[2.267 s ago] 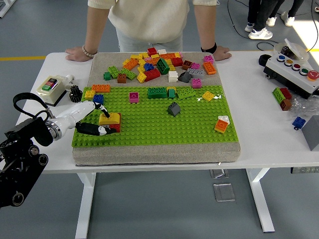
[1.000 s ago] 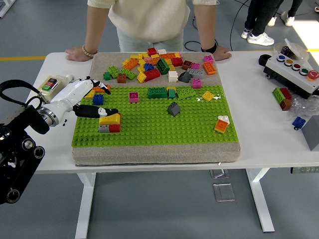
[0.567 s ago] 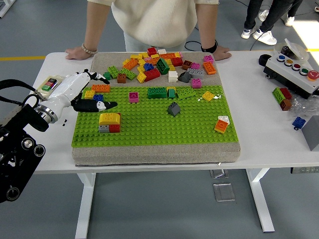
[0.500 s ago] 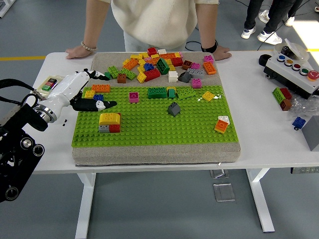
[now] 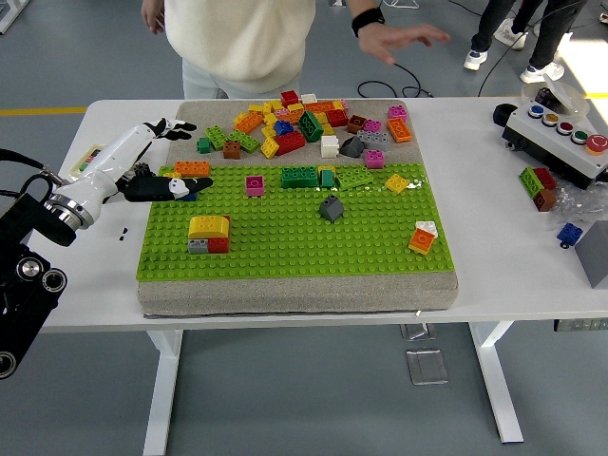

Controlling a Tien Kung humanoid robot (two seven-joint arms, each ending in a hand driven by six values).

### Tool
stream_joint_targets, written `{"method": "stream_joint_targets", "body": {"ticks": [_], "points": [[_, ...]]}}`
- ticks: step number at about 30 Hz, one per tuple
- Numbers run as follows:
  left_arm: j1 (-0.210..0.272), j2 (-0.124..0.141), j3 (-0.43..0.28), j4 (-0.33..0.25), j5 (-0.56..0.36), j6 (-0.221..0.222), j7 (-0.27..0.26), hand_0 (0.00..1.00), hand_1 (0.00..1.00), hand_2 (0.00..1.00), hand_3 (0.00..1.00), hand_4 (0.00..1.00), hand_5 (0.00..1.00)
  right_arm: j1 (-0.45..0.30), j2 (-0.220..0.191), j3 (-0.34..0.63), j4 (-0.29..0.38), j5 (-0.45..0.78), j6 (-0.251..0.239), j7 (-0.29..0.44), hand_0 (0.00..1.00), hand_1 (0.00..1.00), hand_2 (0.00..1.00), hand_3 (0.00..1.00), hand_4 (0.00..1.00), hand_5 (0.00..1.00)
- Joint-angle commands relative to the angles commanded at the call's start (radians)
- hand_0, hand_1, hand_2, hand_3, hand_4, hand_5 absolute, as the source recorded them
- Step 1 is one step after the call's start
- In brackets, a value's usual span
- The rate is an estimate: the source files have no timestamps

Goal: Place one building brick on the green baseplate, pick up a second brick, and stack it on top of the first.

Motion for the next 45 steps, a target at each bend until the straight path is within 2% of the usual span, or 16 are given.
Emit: {"method": "stream_joint_targets", "body": {"ticks": [7,11,12,17,18,20,26,31,41,42,45], "points": [[-0.008,0.014,-0.013,0.001,-0.114,0.016,-0.023,0.931,0.85,0.834,0.88,0.998,0.539,-0.002,0.005,0.011,0.0,0.0,-0.003,0.0,0.761,0.688,0.733,0.754,0.998,0.501],[-0.016,0.024,-0.015,0.009,-0.211,0.021,-0.043,0.931,0.85,0.834,0.88,0.998,0.539,-0.003,0.009,0.015,0.0,-0.001,-0.005,-0.001,0.761,0.688,0.733,0.754,0.998,0.501],[-0.018,0.025,-0.015,0.011,-0.24,0.02,-0.047,0.941,0.86,0.849,0.899,0.998,0.614,-0.003,0.009,0.016,0.0,-0.002,-0.005,-0.001,0.761,0.688,0.734,0.753,0.998,0.5],[-0.031,0.028,-0.018,0.023,-0.396,0.007,-0.064,0.941,0.86,0.849,0.899,0.998,0.614,-0.002,0.009,0.02,0.0,-0.003,-0.007,-0.002,0.761,0.688,0.734,0.753,0.998,0.5],[-0.033,0.028,-0.018,0.024,-0.418,0.005,-0.066,0.954,0.872,0.862,0.911,0.998,0.702,-0.002,0.009,0.02,0.0,-0.003,-0.007,-0.002,0.76,0.687,0.734,0.754,0.998,0.499],[-0.036,0.028,-0.016,0.028,-0.457,-0.002,-0.069,0.954,0.872,0.862,0.911,0.998,0.702,-0.001,0.009,0.02,0.0,-0.003,-0.007,-0.002,0.76,0.687,0.734,0.754,0.998,0.499],[-0.044,0.028,-0.008,0.044,-0.671,-0.043,-0.08,0.964,0.879,0.871,0.923,0.998,0.713,0.0,0.011,0.021,0.0,-0.002,-0.008,-0.002,0.76,0.687,0.734,0.753,0.997,0.499],[-0.053,0.039,-0.002,0.053,-0.826,-0.064,-0.081,0.991,0.896,0.885,0.935,0.998,0.735,-0.002,0.013,0.017,0.0,0.0,-0.008,-0.003,0.758,0.687,0.733,0.751,0.993,0.497],[-0.07,0.08,0.034,0.071,-0.928,-0.065,-0.079,0.998,0.92,0.897,0.939,0.998,0.74,-0.001,0.012,-0.004,0.0,0.007,-0.009,-0.006,0.76,0.687,0.733,0.753,0.992,0.495],[-0.07,0.083,0.035,0.074,-0.934,-0.069,-0.078,0.998,0.992,0.933,0.951,0.998,0.774,-0.001,0.012,-0.006,0.0,0.008,-0.01,-0.006,0.76,0.688,0.733,0.751,0.986,0.49],[-0.069,0.088,0.035,0.088,-0.955,-0.084,-0.076,0.998,0.992,0.933,0.951,0.998,0.774,-0.001,0.013,-0.014,0.0,0.01,-0.012,-0.008,0.76,0.688,0.733,0.751,0.986,0.49]]}}
